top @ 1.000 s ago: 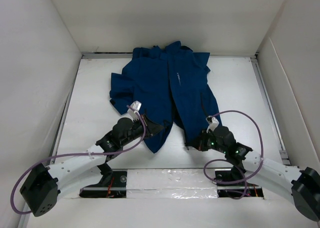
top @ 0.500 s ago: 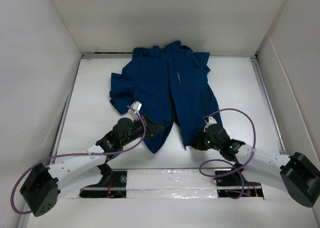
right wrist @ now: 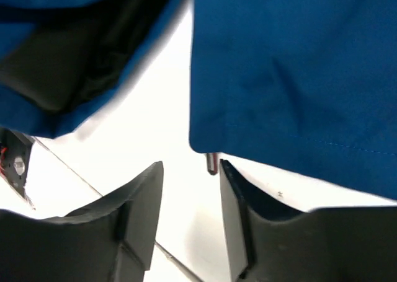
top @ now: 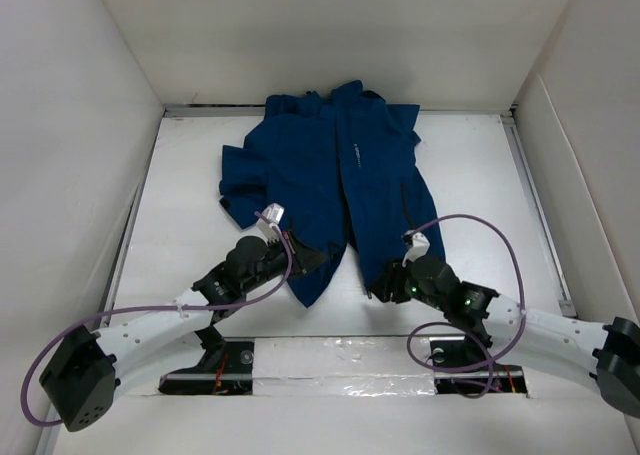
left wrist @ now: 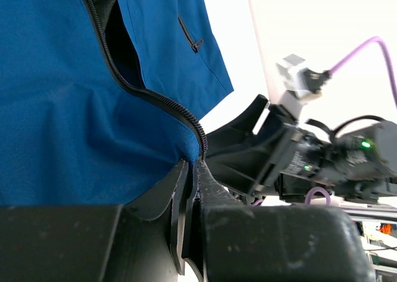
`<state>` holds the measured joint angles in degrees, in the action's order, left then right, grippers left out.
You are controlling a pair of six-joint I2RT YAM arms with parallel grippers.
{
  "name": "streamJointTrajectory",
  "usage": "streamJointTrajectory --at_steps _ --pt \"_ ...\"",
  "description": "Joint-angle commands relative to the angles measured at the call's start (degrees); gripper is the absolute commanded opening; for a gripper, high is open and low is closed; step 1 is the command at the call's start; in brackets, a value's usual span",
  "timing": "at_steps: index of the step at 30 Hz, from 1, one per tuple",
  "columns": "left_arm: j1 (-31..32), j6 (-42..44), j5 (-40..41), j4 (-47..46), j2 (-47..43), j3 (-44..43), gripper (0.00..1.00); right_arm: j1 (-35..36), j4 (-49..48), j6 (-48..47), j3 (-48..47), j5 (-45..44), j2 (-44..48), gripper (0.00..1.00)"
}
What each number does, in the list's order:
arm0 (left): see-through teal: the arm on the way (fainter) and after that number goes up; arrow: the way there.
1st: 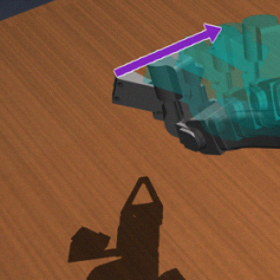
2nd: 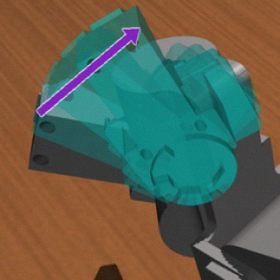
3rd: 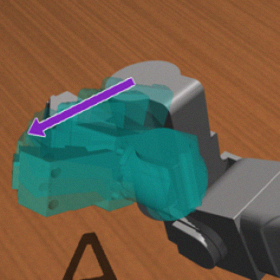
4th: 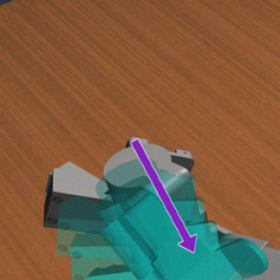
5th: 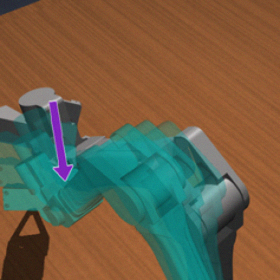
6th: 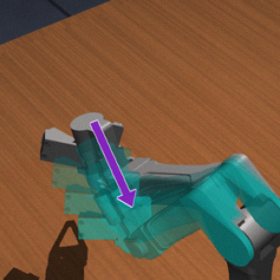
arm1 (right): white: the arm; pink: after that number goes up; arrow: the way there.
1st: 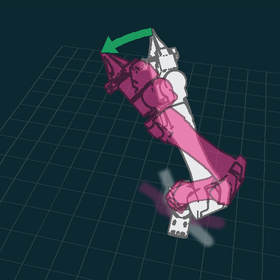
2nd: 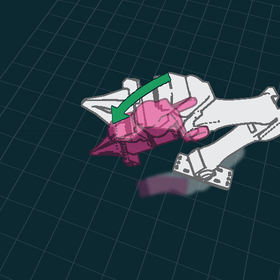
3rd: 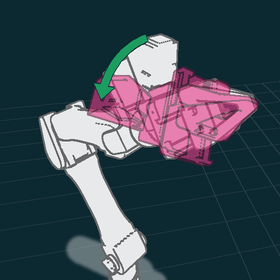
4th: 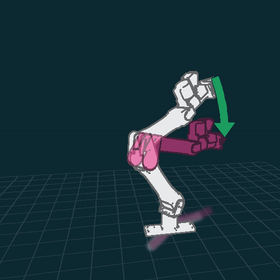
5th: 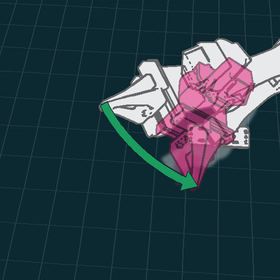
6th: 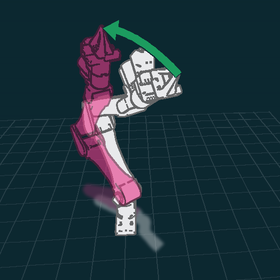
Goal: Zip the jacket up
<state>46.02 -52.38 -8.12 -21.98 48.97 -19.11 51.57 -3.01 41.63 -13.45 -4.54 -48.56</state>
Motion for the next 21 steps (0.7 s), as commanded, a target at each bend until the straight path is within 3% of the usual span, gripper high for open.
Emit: streamJointTrajectory --at_steps 1,10,15,21 --pt "0.2 1.2 0.8 -1.7 -0.5 -0.6 0.0 1.6 5.7 -1.8 -4.4 -7.5 1.7 0.52" --pt "0.2 1.0 1.5 -1.5 -1.3 -0.3 0.0 6.2 13.7 -7.1 -16.5 -13.6 -13.1 0.63" --pt "0.2 0.6 1.9 -1.2 -2.4 0.4 0.0 9.9 17.6 -7.4 -21.4 -16.9 -19.6 0.63" --pt "0.2 0.3 2.1 -1.8 -3.1 0.7 0.0 11.6 21.4 -5.3 -25.0 -21.4 -27.4 0.55"
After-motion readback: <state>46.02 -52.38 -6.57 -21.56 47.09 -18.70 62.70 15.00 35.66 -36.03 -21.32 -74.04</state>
